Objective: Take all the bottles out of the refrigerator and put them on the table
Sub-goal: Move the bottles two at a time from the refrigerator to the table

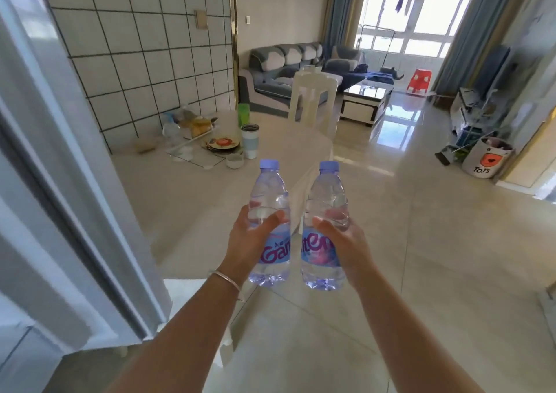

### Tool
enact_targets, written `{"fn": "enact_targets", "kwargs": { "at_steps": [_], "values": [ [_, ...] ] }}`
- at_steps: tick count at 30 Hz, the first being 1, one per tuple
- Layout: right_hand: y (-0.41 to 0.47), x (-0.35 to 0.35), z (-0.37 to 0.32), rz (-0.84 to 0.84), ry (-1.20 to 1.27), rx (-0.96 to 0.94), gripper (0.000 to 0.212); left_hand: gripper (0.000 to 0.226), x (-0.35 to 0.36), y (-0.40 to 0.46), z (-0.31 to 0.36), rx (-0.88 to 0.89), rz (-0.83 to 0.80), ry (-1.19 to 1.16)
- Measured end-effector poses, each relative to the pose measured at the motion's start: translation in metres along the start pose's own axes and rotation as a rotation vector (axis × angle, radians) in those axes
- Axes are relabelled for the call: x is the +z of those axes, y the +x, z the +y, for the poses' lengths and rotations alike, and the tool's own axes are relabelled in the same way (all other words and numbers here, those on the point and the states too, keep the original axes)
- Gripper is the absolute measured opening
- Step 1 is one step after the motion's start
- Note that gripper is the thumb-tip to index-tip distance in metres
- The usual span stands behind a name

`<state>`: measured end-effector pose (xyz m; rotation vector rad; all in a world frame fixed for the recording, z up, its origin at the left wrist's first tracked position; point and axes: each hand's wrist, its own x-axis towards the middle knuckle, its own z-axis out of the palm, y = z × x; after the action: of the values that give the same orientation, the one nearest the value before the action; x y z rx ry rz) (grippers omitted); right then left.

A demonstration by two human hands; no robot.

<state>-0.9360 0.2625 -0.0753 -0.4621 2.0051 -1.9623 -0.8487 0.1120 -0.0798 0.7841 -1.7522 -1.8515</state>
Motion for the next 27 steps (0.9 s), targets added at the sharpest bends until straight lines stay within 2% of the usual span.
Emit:
{"fn": "enact_targets", "kwargs": {
  "at_steps": [5, 9, 14, 17, 19, 21, 22, 27],
  "values": [
    [0.099, 0.018, 0.009, -0.122, -0.029, -0.032, 0.040, 0.041, 0.017, 0.079, -0.011, -0.028, 0.124, -0.029],
    [0.193, 0.038, 0.023, -0.226, -0.062, -0.005, 0.068, 0.050, 0.023, 0.147, -0.015, -0.047, 0.253, -0.030],
    [0.295, 0.076, 0.023, -0.434, -0.104, 0.037, 0.053, 0.088, 0.020, 0.226, -0.008, -0.078, 0.486, 0.004],
    [0.343, 0.106, 0.024, -0.521, -0.083, 0.043, 0.043, 0.094, 0.010, 0.264, -0.007, -0.091, 0.590, 0.049],
    [0.367, 0.131, 0.029, -0.583, -0.092, 0.038, 0.035, 0.080, 0.000, 0.280, -0.007, -0.122, 0.621, 0.098],
    [0.384, 0.162, 0.034, -0.647, -0.128, 0.050, 0.040, 0.050, -0.016, 0.298, -0.013, -0.141, 0.663, 0.133],
    [0.393, 0.178, 0.039, -0.673, -0.137, 0.062, 0.042, 0.043, -0.027, 0.309, -0.018, -0.148, 0.690, 0.141],
    [0.431, 0.268, 0.061, -0.789, -0.224, 0.119, 0.063, 0.043, -0.087, 0.359, -0.037, -0.208, 0.830, 0.170]
  ]
}}
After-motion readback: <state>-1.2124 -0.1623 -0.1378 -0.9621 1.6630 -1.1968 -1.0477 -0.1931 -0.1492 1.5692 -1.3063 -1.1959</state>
